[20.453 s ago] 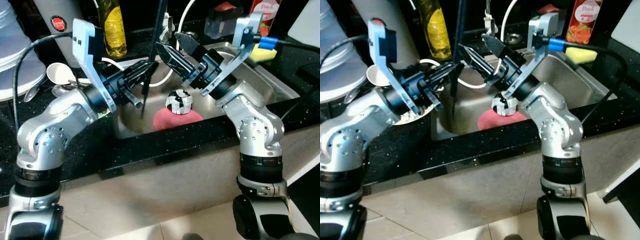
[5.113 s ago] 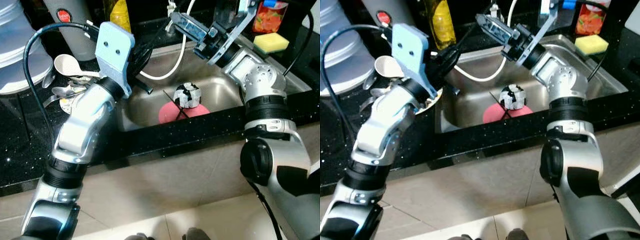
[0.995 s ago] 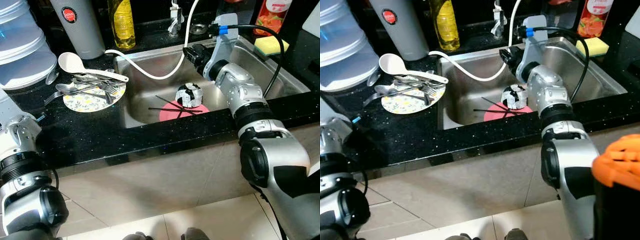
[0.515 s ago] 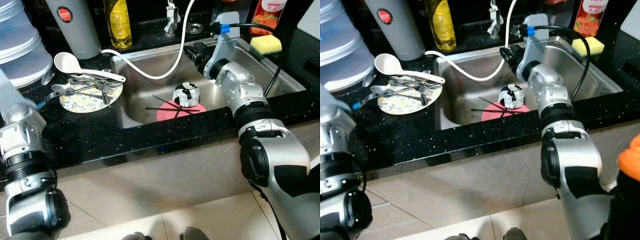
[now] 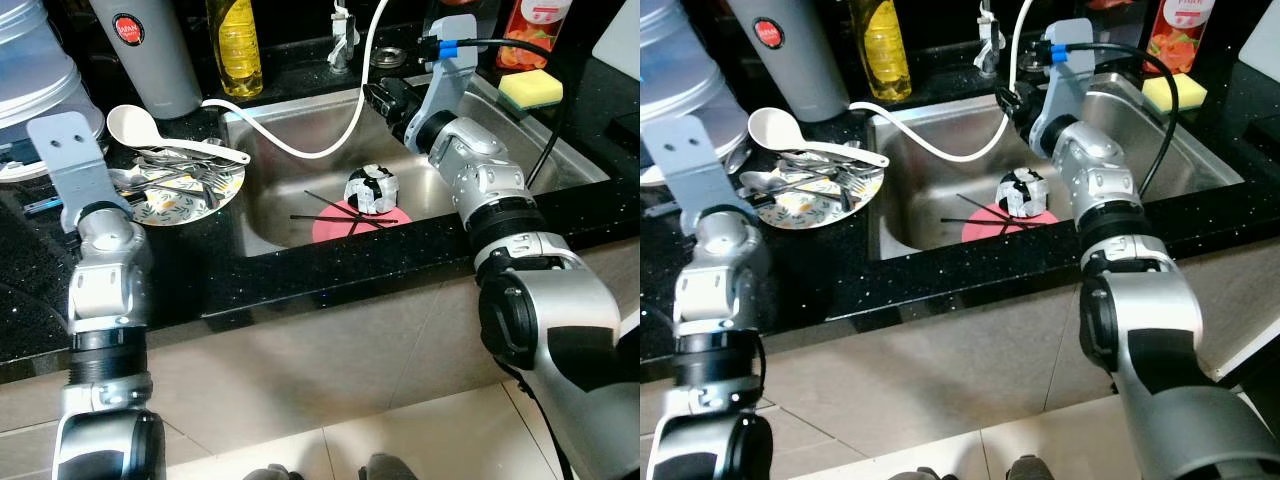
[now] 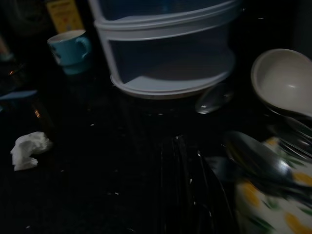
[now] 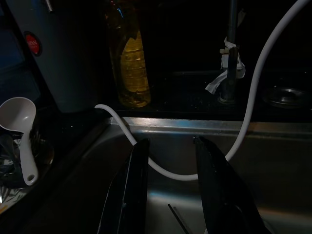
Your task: Kitchen organization
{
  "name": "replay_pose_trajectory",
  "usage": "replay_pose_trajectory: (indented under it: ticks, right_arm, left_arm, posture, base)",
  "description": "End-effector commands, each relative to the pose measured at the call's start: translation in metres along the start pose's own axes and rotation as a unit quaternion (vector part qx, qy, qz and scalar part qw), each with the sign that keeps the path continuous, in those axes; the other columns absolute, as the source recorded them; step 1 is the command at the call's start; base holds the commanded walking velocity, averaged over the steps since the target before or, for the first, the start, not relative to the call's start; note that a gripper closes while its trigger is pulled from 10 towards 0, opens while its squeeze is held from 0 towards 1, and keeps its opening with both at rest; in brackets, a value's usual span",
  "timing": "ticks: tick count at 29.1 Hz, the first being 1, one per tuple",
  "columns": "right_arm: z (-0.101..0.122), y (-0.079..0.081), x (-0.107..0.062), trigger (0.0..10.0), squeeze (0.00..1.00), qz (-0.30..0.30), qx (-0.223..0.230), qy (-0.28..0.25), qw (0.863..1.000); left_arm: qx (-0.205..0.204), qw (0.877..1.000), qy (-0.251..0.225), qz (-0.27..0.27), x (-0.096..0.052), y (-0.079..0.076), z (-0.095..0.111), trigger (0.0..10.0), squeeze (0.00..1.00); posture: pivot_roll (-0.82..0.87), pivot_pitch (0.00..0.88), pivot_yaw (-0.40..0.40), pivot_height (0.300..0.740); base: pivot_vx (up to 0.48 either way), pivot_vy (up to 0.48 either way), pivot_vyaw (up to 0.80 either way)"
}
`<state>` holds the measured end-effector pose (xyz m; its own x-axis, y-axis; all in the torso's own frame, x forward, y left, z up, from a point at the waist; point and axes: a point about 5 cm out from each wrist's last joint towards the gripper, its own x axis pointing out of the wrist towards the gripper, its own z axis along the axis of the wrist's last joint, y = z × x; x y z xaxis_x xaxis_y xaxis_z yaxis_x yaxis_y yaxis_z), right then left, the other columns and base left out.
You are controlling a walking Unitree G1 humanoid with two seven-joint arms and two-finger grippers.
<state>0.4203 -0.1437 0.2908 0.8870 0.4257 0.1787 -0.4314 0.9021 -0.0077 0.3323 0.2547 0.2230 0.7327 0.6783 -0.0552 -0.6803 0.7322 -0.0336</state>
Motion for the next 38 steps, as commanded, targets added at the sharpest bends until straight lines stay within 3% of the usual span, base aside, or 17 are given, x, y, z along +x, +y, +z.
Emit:
replay_pose_trajectory:
  ticks: [1, 5, 10, 11, 12, 13, 24, 29, 38]
  right_arm:
    - [-0.002, 0.003, 0.002, 10.0, 0.00, 0.006, -0.001, 0.002, 1.000]
    - [-0.003, 0.004, 0.002, 10.0, 0.00, 0.006, 0.000, 0.003, 1.000]
    - [-0.001, 0.005, 0.003, 10.0, 0.00, 0.009, 0.003, 0.000, 1.000]
    - [-0.001, 0.005, 0.003, 10.0, 0.00, 0.009, 0.003, 0.000, 1.000]
    - [-0.001, 0.005, 0.003, 10.0, 0.00, 0.009, 0.003, 0.000, 1.000]
    - [-0.001, 0.004, 0.002, 10.0, 0.00, 0.008, 0.003, 0.000, 1.000]
    - [-0.005, -0.005, -0.004, 10.0, 0.00, -0.004, 0.001, 0.003, 1.000]
    - [-0.006, -0.009, -0.007, 10.0, 0.00, -0.010, 0.000, 0.006, 1.000]
    - [-0.004, -0.001, -0.002, 10.0, 0.00, 0.001, 0.002, 0.004, 1.000]
  left_arm:
    - [-0.012, 0.999, 0.026, 0.018, 0.017, 0.015, 0.003, 10.0, 1.00]
    - [-0.019, 0.999, 0.044, 0.020, 0.027, 0.020, 0.004, 10.0, 1.00]
    - [-0.060, 0.991, 0.122, -0.004, 0.048, 0.017, -0.009, 10.0, 1.00]
    - [-0.071, 0.987, 0.144, -0.009, 0.051, 0.012, -0.013, 10.0, 0.62]
    - [-0.071, 0.987, 0.144, -0.009, 0.051, 0.012, -0.013, 10.0, 0.62]
    - [-0.073, 0.985, 0.153, -0.001, 0.055, 0.012, -0.016, 10.0, 0.00]
    - [-0.071, 0.987, 0.136, 0.044, 0.071, 0.022, -0.003, 10.0, 0.00]
    - [-0.106, 0.984, 0.130, 0.065, 0.076, 0.029, 0.003, 10.0, 0.00]
    - [-0.139, 0.967, 0.199, 0.080, 0.075, 0.037, -0.026, 10.0, 0.00]
  posture:
    - [-0.03, 0.059, 0.068, 0.740]
    - [-0.03, 0.059, 0.069, 0.740]
    - [-0.03, 0.067, 0.072, 0.740]
    - [-0.04, 0.071, 0.074, 0.740]
    - [-0.04, 0.071, 0.074, 0.740]
    - [-0.04, 0.075, 0.078, 0.740]
    - [-0.07, 0.095, 0.104, 0.740]
    - [-0.07, 0.097, 0.097, 0.740]
    - [-0.06, 0.096, 0.088, 0.740]
  base:
    - [0.000, 0.000, 0.00]
    - [0.000, 0.000, 0.00]
    - [0.000, 0.000, 0.00]
    - [0.000, 0.000, 0.00]
    - [0.000, 0.000, 0.00]
    - [0.000, 0.000, 0.00]
    - [0.000, 0.000, 0.00]
    - [0.000, 0.000, 0.00]
    - [0.000, 0.000, 0.00]
